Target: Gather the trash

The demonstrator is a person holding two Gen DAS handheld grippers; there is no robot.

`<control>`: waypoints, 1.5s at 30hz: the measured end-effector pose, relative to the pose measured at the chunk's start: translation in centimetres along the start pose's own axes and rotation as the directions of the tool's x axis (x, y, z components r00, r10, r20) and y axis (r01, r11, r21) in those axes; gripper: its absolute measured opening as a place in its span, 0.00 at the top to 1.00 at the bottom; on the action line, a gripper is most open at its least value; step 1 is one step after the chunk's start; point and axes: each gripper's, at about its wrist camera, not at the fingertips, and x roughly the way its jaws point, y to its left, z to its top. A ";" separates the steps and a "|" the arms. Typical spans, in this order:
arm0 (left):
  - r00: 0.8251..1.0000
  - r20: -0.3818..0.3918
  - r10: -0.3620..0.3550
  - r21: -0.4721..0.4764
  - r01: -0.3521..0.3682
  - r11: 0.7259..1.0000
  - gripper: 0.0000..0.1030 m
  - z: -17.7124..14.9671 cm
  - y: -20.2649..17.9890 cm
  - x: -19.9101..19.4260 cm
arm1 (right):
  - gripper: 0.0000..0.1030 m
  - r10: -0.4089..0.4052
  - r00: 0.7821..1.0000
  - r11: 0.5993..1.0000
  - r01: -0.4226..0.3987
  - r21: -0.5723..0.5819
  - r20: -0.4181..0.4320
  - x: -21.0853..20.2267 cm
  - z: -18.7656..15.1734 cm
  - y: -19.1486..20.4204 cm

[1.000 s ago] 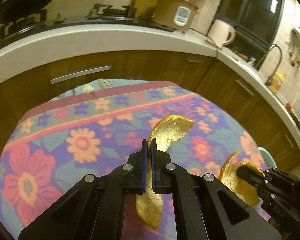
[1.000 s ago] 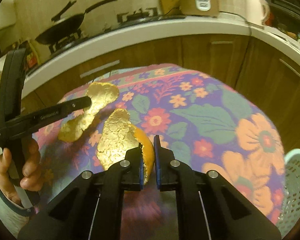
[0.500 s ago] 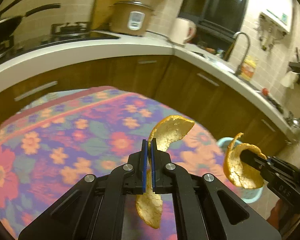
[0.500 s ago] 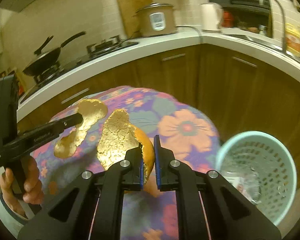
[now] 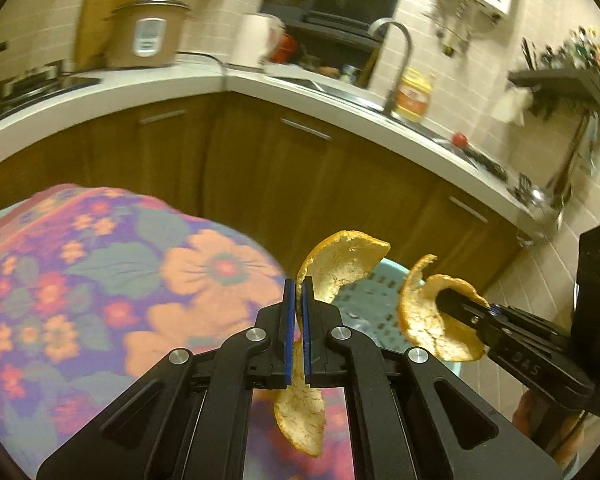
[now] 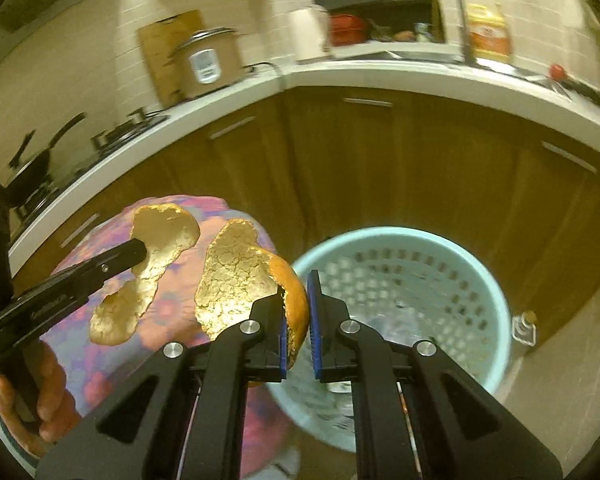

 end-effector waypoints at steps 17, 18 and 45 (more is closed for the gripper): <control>0.989 -0.139 -0.053 0.050 0.061 0.997 0.88 -1.3 -5.8 8.0 | 0.85 -0.061 0.981 0.972 0.100 0.211 -0.185 4.0 -1.2 -8.6; 0.988 -0.144 -0.055 0.047 0.062 0.997 0.79 -1.4 -5.7 8.1 | 0.82 -0.056 0.978 0.971 0.100 0.218 -0.201 4.2 -1.4 -8.8; 0.998 0.056 0.042 0.058 -0.045 0.997 0.53 -3.7 -1.6 -3.7 | 0.45 -0.102 0.994 0.995 0.101 0.025 0.042 -4.1 -2.2 -0.1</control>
